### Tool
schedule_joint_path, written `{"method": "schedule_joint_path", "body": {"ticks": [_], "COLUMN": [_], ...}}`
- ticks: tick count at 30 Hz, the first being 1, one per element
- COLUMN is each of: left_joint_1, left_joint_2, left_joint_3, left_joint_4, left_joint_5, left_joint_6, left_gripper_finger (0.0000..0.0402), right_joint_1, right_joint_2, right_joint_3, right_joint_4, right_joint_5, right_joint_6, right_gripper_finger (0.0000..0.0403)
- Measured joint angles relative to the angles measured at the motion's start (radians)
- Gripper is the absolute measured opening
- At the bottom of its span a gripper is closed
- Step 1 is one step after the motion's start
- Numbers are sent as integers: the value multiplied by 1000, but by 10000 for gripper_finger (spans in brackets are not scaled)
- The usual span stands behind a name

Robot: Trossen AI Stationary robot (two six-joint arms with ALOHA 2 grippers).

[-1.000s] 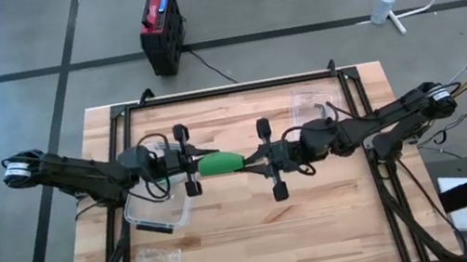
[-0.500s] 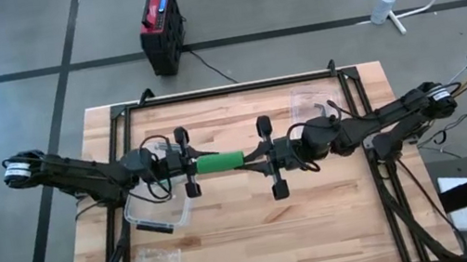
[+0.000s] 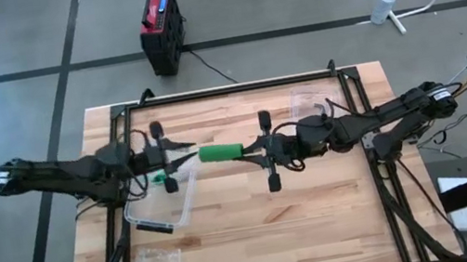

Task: Roll bandage
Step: Roll the dark green bandage

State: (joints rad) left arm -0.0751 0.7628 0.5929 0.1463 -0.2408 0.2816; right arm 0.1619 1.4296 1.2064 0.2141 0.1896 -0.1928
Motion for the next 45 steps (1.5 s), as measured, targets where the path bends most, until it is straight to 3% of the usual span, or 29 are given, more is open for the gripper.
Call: {"method": "schedule_joint_path", "body": {"ticks": [4, 10, 17, 27, 36, 45], "left_joint_1": [-1, -1, -9, -27, -11, 34], "left_joint_2": [-67, -84, -18, 129, 316, 412], "left_joint_3": [7, 1, 29, 218, 411, 517], "left_joint_4": [-34, -3, 27, -81, -239, -378], "left_joint_5": [42, 202, 226, 225, 226, 242], "left_joint_6": [-36, -132, -211, -65, -34, -54], "left_gripper_finger": [144, 209, 257, 251, 240, 244], "right_joint_1": [-17, -16, -25, -25, -8, 14], "right_joint_2": [8, 34, 40, 40, 40, 40], "right_joint_3": [-15, -34, -33, -33, -32, -1], "right_joint_4": [3, -2, 8, -59, -100, -110], "right_joint_5": [6, 17, 47, 74, 65, 66], "right_joint_6": [-46, -231, -306, -385, -711, -864], "right_gripper_finger": [9, 9, 9, 9, 9, 9]}}
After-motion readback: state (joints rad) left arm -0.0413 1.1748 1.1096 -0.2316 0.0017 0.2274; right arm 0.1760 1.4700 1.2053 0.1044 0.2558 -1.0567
